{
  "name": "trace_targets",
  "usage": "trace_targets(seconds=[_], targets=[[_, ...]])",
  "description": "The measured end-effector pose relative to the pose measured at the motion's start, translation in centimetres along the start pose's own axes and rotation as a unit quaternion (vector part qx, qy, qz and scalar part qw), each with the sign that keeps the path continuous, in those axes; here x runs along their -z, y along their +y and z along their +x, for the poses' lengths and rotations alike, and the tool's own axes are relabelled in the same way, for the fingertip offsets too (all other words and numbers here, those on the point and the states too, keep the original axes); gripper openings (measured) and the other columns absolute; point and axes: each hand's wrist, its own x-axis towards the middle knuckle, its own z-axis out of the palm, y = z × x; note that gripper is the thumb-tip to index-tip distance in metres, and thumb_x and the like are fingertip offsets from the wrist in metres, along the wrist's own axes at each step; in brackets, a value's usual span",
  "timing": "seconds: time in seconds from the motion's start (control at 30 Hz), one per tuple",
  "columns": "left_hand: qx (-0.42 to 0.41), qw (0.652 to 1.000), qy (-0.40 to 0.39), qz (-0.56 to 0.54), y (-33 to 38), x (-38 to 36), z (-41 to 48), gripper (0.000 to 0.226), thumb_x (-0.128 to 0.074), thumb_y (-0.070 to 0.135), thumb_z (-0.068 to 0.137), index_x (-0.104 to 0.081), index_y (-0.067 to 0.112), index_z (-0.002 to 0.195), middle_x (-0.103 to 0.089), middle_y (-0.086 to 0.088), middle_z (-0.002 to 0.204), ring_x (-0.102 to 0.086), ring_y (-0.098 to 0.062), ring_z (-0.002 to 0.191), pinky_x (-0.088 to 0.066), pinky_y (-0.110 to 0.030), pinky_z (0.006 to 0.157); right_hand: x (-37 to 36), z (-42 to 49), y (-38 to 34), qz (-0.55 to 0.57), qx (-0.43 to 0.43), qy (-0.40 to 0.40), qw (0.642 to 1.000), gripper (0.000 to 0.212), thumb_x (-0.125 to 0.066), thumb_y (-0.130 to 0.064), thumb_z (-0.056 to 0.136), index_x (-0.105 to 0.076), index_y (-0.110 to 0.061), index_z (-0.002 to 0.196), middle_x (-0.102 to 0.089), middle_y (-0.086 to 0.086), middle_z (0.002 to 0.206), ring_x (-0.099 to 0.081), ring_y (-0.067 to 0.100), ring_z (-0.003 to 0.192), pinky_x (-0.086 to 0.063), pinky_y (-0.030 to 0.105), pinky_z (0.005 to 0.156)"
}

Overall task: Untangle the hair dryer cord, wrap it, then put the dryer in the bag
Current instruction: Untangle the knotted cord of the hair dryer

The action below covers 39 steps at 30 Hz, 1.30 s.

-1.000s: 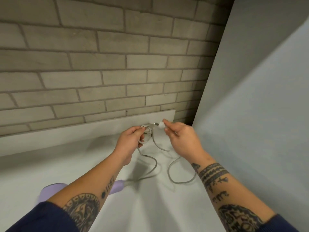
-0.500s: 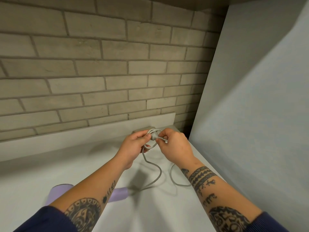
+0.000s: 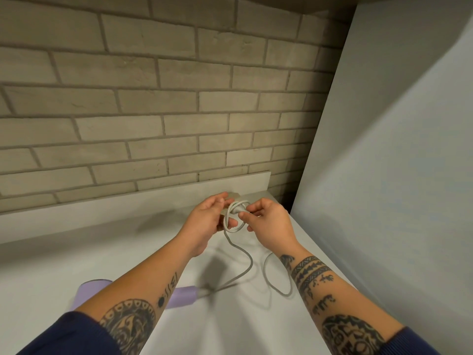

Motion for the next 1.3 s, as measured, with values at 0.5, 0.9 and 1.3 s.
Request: trace_targets(seconds=[0.5, 0.9, 1.3], targets=[[0.015, 0.991, 0.104, -0.087, 0.3, 0.0, 1.7, 0.015, -0.047, 0.019, 0.108, -0.058, 0.013, 0.115, -0.063, -0.011, 0.092, -0.067, -0.026, 0.080, -0.057, -0.036, 0.072, 0.5, 1.2, 0.3, 0.011, 0.021, -0.110, 0.994, 0.016, -0.066, -0.022, 0.096, -0.064, -0.028, 0.110, -0.073, 0.018, 0.093, -0.065, 0.009, 0.068, -0.051, 0.021, 0.059], [-0.029, 0.963, 0.219, -0.151, 0.5, 0.6, 2.6, 0.049, -0.051, 0.019, 0.106, -0.030, 0.036, 0.148, -0.052, -0.001, 0.096, -0.040, -0.012, 0.051, -0.045, -0.029, 0.059, 1.2, 1.7, 1.2, 0.176, -0.089, -0.124, 0.972, 0.017, -0.065, -0.009, 0.097, -0.064, -0.006, 0.113, -0.067, 0.011, 0.087, -0.070, 0.017, 0.060, -0.061, 0.033, 0.064], [-0.044, 0.912, 0.003, 0.407, -3.2, 2.7, 1.3, 0.003, -0.074, 0.052, 0.077, -0.075, 0.050, 0.077, -0.042, 0.011, 0.130, -0.048, -0.011, 0.127, -0.044, -0.031, 0.107, 2.2, 2.8, 1.8, 0.245, -0.130, -0.059, 0.959, 0.017, -0.065, -0.011, 0.097, -0.064, -0.006, 0.113, -0.066, 0.011, 0.087, -0.069, 0.020, 0.060, -0.056, 0.025, 0.051]])
